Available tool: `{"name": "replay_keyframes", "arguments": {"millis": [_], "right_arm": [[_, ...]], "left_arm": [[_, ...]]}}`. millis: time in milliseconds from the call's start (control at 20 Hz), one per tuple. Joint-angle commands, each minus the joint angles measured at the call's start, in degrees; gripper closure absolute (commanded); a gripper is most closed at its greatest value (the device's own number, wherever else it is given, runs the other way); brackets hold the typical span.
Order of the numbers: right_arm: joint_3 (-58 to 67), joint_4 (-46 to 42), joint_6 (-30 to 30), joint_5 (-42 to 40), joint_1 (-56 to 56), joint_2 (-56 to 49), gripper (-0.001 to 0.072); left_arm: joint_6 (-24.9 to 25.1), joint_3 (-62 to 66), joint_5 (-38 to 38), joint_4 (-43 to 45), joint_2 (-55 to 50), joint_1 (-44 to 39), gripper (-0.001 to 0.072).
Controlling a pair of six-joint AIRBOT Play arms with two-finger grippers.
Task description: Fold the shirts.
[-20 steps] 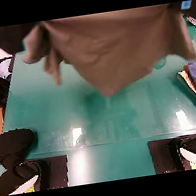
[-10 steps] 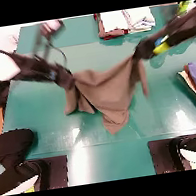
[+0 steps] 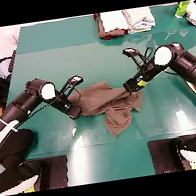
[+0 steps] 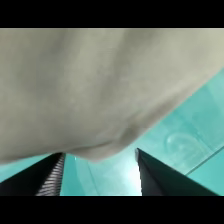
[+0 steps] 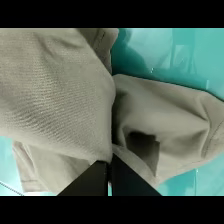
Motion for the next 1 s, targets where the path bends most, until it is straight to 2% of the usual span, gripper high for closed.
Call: {"name": "replay_keyframes", "arguments": {"millis": [0, 100, 250, 350, 450, 550, 700, 950], "right_arm": [[-1.16, 0.09, 0.11, -0.39, 0.15, -0.11, 0.0697], [-1.16, 0.11, 0.11, -0.20, 0.15, -0.07, 0.0696], [-1.16, 0.11, 0.11, 0.02, 0.15, 0.11, 0.0696], [-1.16, 0.11, 0.09, 0.00, 0.15, 0.15, 0.0696], [-1.16, 0.11, 0.11, -0.09, 0.15, 0.15, 0.0696], [-1.16, 0.11, 0.11, -0.61, 0.15, 0.15, 0.0696], [-1.16, 0.20, 0.11, -0.74, 0.15, 0.13, 0.0696], [-1.16, 0.57, 0.13, -1.20, 0.17, 0.15, 0.0696]], "left_arm": [[0.02, 4.20, -2.97, 0.28, 0.02, 0.13, 0.0175], [0.02, 10.97, -5.86, 0.98, 1.29, 2.67, 0.0175], [-0.52, 17.86, -5.64, 3.28, 3.91, 12.61, 0.0175], [-1.09, 16.70, -7.06, 4.42, 3.80, 19.98, 0.0175], [-1.11, 10.86, -6.16, 3.89, 3.80, 23.76, 0.0175], [-1.07, 2.58, -2.54, 2.64, 3.80, 23.80, 0.0175], [-0.81, -8.81, 6.80, -6.03, 3.74, 23.80, 0.0175], [0.07, -10.78, 11.10, -12.81, -2.54, 22.75, 0.0176]]}}
